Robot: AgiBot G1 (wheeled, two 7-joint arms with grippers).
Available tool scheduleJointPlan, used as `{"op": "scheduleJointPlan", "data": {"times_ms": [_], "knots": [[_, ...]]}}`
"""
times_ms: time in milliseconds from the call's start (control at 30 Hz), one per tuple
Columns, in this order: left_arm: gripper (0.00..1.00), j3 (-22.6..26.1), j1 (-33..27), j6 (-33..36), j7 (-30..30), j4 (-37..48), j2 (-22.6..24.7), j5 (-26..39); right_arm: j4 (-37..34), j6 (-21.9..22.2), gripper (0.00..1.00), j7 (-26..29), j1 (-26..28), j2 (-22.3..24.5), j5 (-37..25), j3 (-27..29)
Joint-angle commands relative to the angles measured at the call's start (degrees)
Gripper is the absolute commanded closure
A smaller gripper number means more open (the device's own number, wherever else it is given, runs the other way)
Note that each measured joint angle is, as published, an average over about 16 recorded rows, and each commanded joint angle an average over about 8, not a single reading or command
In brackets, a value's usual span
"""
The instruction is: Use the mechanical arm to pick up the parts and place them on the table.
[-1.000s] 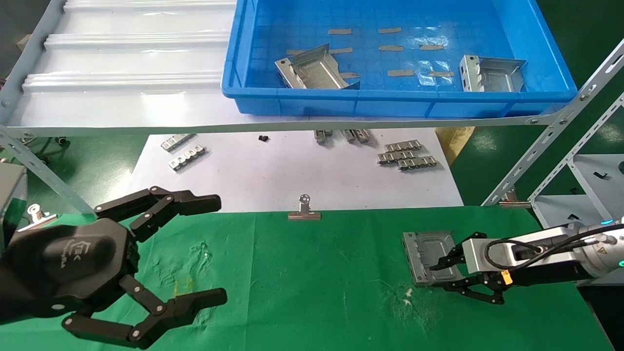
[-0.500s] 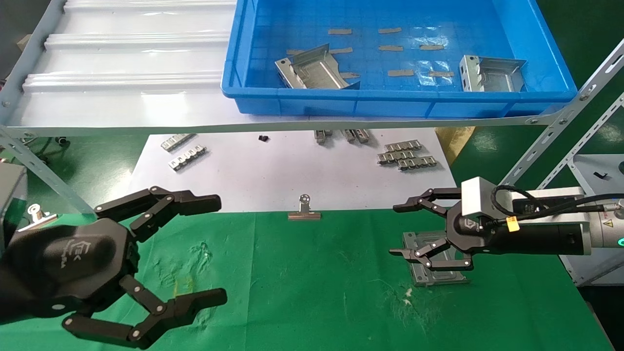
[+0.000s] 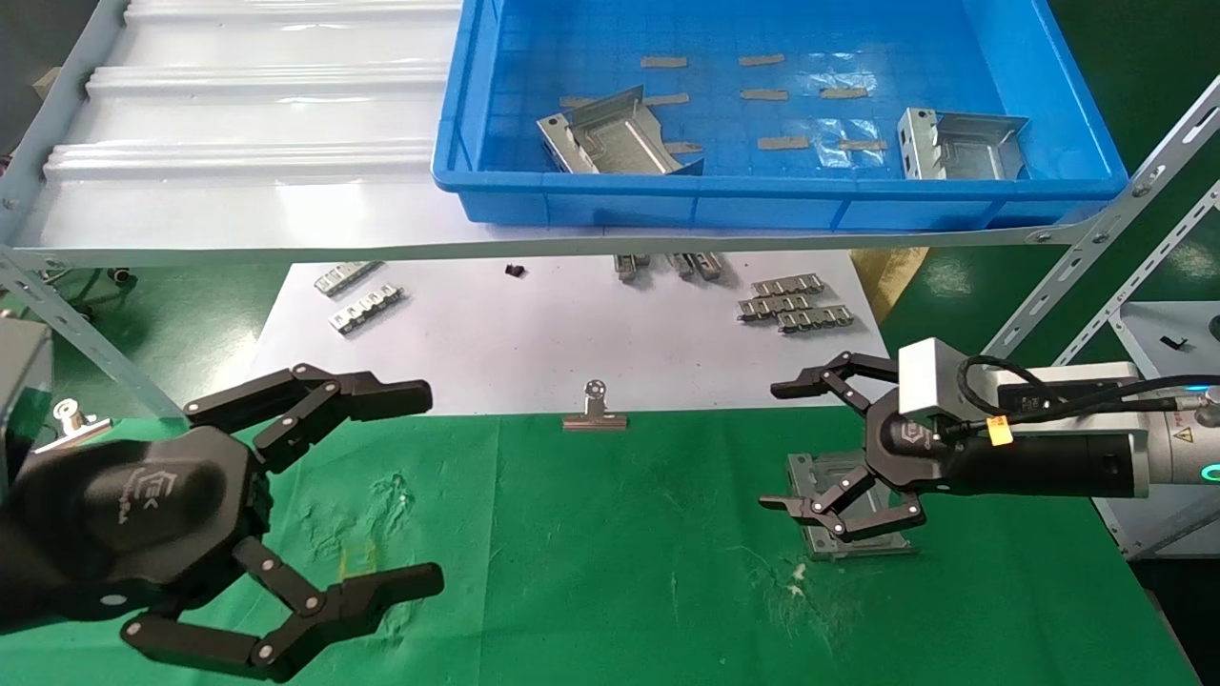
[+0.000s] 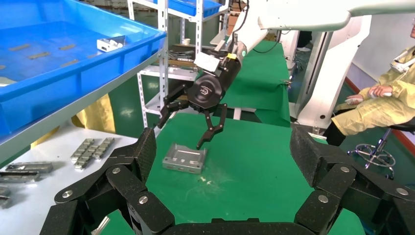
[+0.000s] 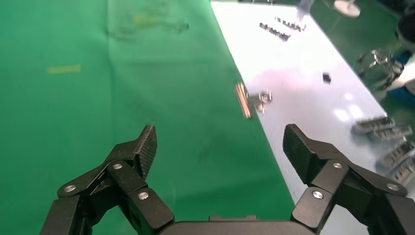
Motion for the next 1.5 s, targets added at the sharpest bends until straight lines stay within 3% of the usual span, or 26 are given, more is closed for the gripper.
{"op": "scheduleJointPlan", "data": {"times_ms": [33, 1500], "knots": [[0.0, 0.0, 0.0, 0.0, 0.0, 0.0, 0.0, 0.0, 1.6, 0.1, 0.0, 1.1, -0.9, 0.4, 0.4, 1.0], [0.0, 0.0, 0.0, 0.0, 0.0, 0.0, 0.0, 0.0, 49.9, 4.9, 0.0, 34.6, -28.1, 13.1, 11.9, 30.9]]}}
